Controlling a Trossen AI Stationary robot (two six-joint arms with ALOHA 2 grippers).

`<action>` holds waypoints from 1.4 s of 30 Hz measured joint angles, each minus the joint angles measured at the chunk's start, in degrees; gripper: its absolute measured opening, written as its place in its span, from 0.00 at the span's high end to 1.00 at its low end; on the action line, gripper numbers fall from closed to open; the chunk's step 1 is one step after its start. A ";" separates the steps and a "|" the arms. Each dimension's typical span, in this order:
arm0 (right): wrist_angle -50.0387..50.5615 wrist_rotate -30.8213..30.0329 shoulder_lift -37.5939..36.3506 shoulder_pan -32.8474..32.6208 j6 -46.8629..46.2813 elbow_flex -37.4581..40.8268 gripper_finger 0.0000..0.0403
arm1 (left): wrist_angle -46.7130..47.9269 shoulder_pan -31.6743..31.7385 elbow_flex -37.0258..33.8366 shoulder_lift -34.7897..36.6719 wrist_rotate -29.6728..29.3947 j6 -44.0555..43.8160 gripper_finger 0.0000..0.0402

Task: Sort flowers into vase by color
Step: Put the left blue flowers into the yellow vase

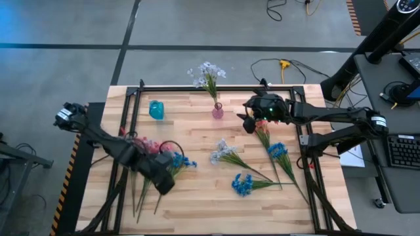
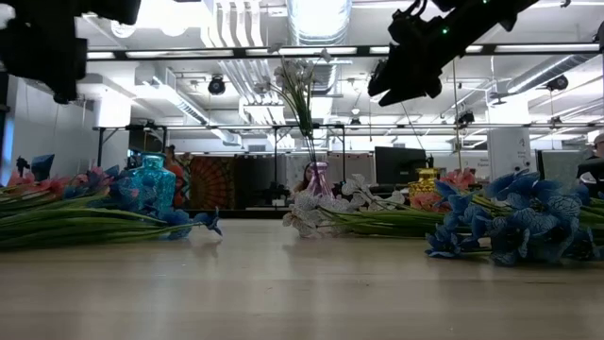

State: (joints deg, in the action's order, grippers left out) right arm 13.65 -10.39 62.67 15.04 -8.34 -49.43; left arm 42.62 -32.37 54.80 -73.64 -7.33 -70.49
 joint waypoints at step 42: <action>-0.19 0.30 -0.04 -1.54 1.51 0.00 0.35 | 8.69 -3.53 5.44 -23.61 -0.05 -18.55 0.29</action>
State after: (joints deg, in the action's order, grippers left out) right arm 13.45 -10.09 62.63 13.50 -6.83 -49.43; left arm 51.32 -35.90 60.25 -97.26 -7.38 -89.03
